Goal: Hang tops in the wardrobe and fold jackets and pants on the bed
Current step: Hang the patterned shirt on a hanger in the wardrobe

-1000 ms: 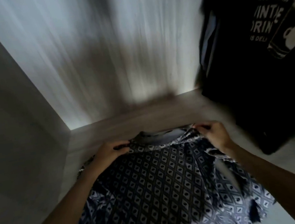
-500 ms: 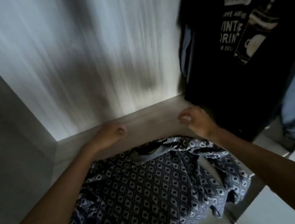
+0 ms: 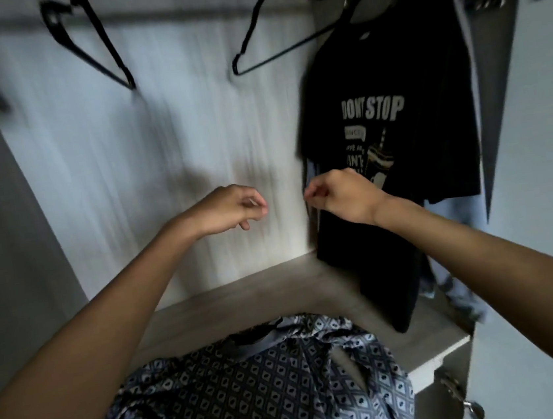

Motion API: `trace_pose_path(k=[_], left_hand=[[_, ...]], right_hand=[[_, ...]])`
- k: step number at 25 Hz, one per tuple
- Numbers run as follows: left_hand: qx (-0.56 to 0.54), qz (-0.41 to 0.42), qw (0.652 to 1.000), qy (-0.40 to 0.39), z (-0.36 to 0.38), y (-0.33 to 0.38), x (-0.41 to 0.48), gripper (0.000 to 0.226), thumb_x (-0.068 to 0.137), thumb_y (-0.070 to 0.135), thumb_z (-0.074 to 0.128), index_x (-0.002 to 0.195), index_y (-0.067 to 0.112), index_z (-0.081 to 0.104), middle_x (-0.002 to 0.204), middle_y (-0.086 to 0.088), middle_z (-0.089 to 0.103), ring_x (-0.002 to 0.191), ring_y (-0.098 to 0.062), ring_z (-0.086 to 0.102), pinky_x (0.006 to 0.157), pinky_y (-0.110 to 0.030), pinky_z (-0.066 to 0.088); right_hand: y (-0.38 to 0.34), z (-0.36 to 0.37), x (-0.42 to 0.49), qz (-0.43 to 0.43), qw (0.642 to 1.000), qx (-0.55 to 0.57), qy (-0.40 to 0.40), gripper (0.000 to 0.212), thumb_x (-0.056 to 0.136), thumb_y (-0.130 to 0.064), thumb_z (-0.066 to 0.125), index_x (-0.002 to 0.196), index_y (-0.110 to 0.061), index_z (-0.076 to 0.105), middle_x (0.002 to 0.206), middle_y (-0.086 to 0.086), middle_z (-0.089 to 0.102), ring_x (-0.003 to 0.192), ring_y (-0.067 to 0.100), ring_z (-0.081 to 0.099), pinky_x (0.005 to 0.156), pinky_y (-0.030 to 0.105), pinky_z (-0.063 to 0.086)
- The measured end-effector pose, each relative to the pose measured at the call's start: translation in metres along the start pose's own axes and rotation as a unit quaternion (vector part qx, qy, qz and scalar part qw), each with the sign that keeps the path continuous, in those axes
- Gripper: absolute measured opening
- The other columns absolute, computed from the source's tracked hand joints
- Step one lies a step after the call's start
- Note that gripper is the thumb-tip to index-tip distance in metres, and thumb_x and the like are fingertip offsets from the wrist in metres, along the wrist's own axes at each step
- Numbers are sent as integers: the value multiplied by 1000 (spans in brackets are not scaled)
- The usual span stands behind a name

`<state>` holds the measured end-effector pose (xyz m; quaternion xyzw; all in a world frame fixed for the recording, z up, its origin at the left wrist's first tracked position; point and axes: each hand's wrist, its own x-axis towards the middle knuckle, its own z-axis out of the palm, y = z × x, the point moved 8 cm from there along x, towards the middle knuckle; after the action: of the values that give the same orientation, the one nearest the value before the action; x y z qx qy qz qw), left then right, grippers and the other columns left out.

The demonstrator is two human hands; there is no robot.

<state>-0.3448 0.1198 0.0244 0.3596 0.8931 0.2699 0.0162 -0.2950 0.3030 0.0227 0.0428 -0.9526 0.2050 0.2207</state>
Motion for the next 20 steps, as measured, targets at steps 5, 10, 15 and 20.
trace_pose_path(k=[5,10,15,20], left_hand=[[1,34,998,57,-47,70,-12,14,92,32,65,99,20,66,92,3,73,74,-16,70,65,-26,46],[-29,59,991,113,-95,94,-10,14,94,32,62,99,19,65,91,2,74,74,-20,70,65,-27,48],[-58,77,984,149,-132,102,9,14,95,30,61,100,17,64,95,-5,73,70,-19,68,62,-26,46],[-52,81,984,152,-147,93,18,15,94,29,61,100,15,64,95,-6,73,69,-19,66,61,-25,45]], right_hand=[[-30,-82,-4,30,995,91,22,6,86,-27,68,90,-22,67,80,-4,66,81,16,62,77,28,49],[-35,-177,-4,84,956,225,169,48,84,-43,70,120,-17,54,104,5,66,93,20,65,87,36,51],[-66,-237,23,94,954,40,282,87,79,-64,65,143,-14,33,140,13,46,127,33,47,103,43,41],[-79,-220,73,159,960,-135,186,67,89,-45,61,139,-9,37,139,17,49,127,36,48,98,39,41]])
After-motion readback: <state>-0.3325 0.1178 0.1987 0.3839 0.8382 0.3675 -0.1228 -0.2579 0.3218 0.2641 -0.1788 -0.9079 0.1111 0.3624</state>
